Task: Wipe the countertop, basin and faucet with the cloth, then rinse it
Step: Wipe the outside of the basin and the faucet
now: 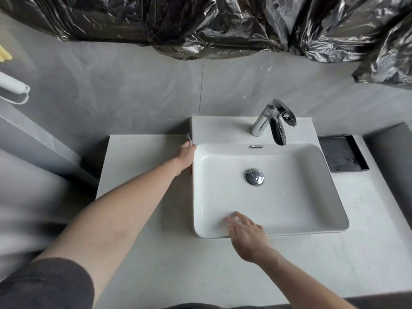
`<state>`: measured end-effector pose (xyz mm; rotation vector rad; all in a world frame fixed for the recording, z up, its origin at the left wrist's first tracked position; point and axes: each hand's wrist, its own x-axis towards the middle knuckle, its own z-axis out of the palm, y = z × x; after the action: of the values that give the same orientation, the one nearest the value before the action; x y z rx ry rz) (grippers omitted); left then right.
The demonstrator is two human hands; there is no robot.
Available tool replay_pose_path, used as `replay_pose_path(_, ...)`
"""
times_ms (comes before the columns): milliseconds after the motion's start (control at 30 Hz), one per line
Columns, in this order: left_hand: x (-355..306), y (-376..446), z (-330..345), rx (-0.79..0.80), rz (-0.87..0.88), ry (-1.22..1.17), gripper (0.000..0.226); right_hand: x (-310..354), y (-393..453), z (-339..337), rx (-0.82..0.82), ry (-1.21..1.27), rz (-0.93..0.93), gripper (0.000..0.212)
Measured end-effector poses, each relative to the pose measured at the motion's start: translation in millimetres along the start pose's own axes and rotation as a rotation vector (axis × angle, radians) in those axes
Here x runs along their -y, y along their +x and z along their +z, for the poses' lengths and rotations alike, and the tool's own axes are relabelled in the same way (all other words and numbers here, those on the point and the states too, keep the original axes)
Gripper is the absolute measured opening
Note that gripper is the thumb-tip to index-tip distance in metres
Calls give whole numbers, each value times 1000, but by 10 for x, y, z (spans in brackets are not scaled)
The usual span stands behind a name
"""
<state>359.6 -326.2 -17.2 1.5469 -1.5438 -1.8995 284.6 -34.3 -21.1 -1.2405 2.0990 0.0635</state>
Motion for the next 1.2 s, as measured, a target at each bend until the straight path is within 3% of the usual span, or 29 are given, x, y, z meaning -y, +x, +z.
replay_pose_path(133,360,-534,64,25,-93,40,53,26,-10,-7,-2,-1,11,46)
replay_pose_path(300,928,-1003,59,90,-90,86,56,41,-40,22,-28,-17,22,46)
replay_pose_path(467,1499,-1028,61,144,-112,-38,57,-15,-78,172,-169,14,42,40)
replay_pose_path(600,1761,-1176,130,212,-172,-170,78,36,-305,344,-452,341,16,31)
replay_pose_path(667,1762,-1321,169,232,-220,-202,78,102,-507,454,-635,594,5,36)
replay_pose_path(733,1540,-1625,215,217,-273,-258,74,176,-707,575,-686,833,80,38)
replay_pose_path(933,1372,-1949,378,246,-440,-378,57,229,-869,1016,-209,1274,417,35)
replay_pose_path(1067,1315,-2014,433,327,-449,-374,56,280,-857,1061,-68,1501,509,37)
replay_pose_path(1200,1276,-2029,432,470,-460,-247,58,389,-805,956,12,1702,490,32)
